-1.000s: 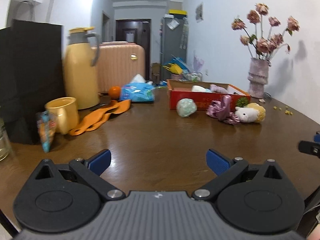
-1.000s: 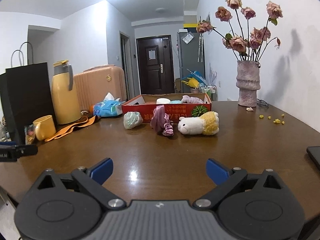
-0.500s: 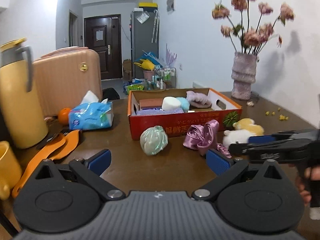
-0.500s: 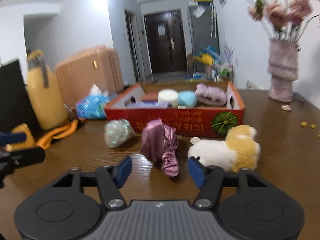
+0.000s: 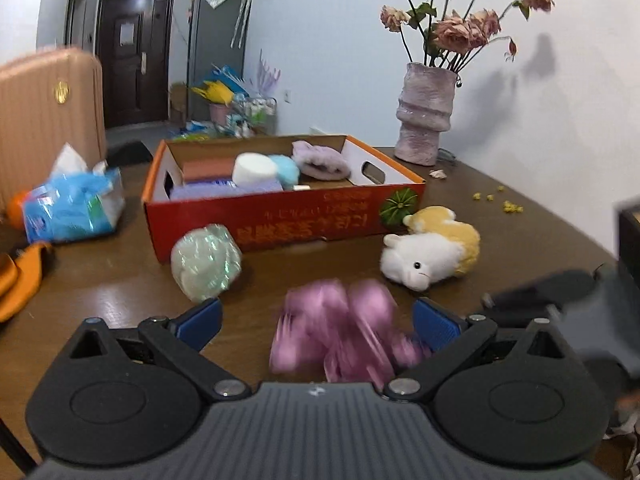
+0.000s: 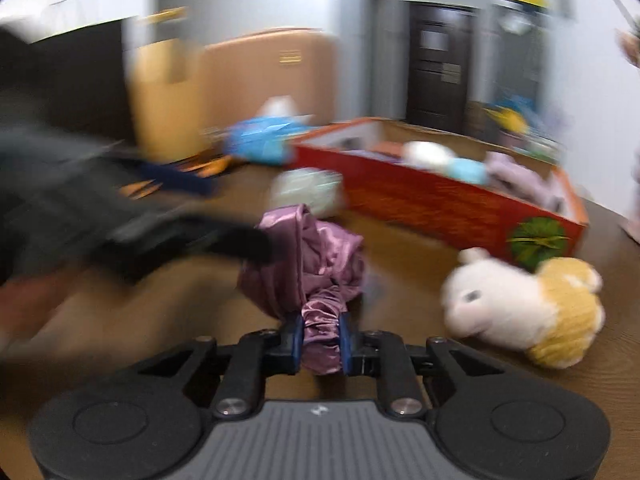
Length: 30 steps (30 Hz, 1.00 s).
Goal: Organize soft objects
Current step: 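Grasp the pink satin scrunchie with both grippers, then lift the pink scrunchie with both grippers and carry it over the box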
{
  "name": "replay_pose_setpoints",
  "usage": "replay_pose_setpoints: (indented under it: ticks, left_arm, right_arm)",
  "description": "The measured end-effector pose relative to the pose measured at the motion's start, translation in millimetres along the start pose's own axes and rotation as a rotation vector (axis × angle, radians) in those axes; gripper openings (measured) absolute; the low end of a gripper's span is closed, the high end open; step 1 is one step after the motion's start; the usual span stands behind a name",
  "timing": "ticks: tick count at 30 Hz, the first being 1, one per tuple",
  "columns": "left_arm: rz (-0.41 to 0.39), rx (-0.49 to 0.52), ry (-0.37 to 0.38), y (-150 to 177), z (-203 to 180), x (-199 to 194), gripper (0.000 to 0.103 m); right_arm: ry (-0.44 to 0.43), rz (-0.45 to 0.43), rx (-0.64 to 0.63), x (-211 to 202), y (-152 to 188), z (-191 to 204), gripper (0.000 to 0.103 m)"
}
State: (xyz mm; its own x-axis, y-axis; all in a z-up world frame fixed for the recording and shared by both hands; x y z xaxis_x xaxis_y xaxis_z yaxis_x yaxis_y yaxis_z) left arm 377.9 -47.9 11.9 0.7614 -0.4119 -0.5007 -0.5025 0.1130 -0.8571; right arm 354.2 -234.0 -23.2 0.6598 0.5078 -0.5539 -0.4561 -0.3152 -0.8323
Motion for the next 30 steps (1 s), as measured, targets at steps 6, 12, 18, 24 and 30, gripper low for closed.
replay_pose_setpoints:
  ticks: [6, 12, 18, 24, 30]
  left_arm:
    - [0.03, -0.198, -0.008, -4, 34, 3, 0.103]
    - [0.075, -0.177, -0.06, -5, 30, 9, 0.092]
    - [0.015, -0.183, -0.087, 10, 30, -19, 0.092]
    - [0.089, -0.22, -0.036, 32, 26, -1, 0.029]
    - [0.056, -0.18, -0.03, 38, 19, -1, 0.025]
  right_arm:
    - [0.067, -0.011, -0.223, -34, 25, 21, 0.055]
    - [-0.016, -0.191, -0.025, -85, 13, 3, 0.078]
    - [-0.034, -0.223, 0.257, -65, -3, 6, 0.076]
    - [0.098, -0.128, 0.447, -17, 16, -5, 0.028]
    - [0.161, -0.089, 0.511, -19, 32, -15, 0.027]
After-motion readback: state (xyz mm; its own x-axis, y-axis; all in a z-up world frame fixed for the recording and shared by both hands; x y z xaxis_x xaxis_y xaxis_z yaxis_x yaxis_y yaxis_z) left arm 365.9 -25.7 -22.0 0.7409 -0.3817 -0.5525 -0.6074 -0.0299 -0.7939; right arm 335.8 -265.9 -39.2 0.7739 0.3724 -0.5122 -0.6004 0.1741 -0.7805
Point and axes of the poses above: each gripper's, at about its wrist camera, not at the fingertips, and x roughly the way its jaws point, z to its left, y to its underside, the point moved 1 cm from there along x, roughly the way its jaws point, and after that the axes turned 3 degrees about -z, right-handed, at the moved point
